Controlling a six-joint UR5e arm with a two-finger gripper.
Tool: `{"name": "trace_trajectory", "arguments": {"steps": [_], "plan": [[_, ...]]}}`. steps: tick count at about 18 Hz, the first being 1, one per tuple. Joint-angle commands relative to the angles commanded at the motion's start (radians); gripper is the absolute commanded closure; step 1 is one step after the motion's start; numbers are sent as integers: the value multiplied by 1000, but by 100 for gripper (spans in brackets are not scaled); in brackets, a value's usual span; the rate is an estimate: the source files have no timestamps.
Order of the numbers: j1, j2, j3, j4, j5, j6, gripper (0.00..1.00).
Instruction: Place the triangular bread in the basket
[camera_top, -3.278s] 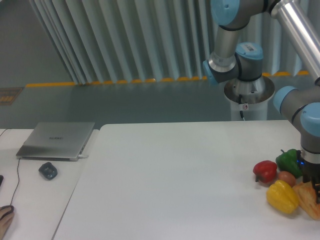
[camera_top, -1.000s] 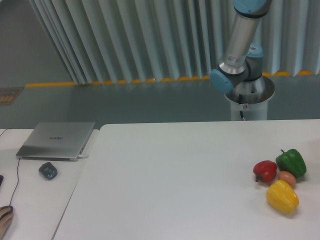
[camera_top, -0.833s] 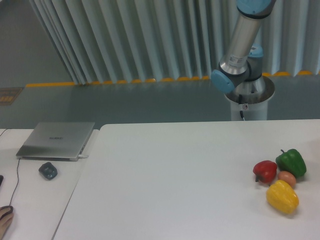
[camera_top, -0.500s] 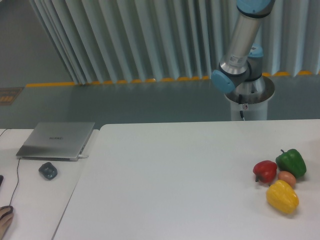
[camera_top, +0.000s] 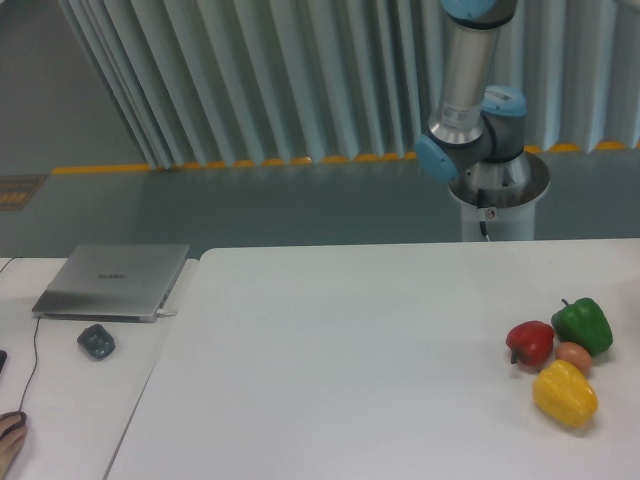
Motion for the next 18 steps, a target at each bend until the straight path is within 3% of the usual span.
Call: {"name": "trace_trajectory", "arguments": {"steps": [3,7,14,18], "plan": [[-67,43,-3,-40,0,-60,0],[-173,42,3,-38,37,-118,0],[-219,-15,-2,-34,93,-238,0],[-227,-27,0,-31,94,-239,0]]}}
